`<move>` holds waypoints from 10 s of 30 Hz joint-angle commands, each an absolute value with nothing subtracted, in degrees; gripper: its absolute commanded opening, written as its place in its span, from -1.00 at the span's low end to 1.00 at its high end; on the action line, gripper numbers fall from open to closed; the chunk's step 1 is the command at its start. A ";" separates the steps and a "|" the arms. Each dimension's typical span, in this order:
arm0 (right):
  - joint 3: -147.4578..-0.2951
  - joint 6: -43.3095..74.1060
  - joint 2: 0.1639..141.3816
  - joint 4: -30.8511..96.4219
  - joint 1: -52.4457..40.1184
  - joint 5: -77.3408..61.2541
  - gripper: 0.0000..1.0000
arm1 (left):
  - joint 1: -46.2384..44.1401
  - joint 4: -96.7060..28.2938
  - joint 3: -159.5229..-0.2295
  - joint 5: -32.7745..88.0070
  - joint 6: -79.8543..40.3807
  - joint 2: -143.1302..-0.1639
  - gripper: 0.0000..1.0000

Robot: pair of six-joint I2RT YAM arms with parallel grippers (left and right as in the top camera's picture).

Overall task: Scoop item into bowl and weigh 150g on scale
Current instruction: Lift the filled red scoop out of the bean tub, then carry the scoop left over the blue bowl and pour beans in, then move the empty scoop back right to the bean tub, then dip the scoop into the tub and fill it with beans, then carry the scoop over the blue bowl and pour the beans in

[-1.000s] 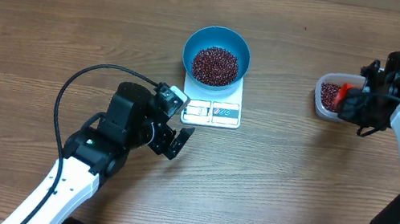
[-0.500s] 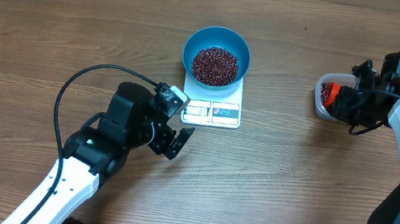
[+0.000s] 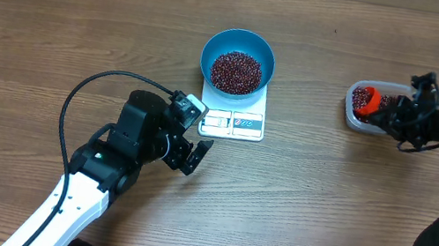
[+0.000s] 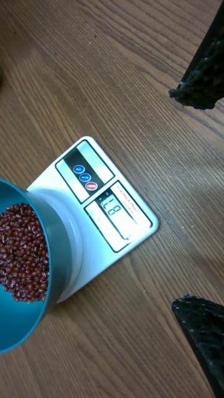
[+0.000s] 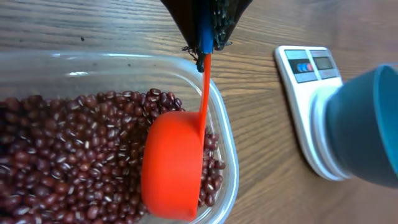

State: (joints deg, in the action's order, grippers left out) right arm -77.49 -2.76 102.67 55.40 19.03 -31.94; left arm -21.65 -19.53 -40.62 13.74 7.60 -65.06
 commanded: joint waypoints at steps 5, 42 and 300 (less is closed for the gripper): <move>-77.14 -1.54 102.89 56.21 22.57 -37.56 -0.93 | -21.39 -19.49 -41.82 14.44 7.05 -65.25 0.99; -83.22 -14.76 101.47 65.69 22.74 -67.22 -0.93 | -21.39 -19.49 -41.82 14.41 7.05 -65.25 0.99; -97.25 0.51 101.47 54.35 -38.35 27.29 -0.93 | -21.39 -19.68 -41.82 14.44 7.05 -65.25 0.99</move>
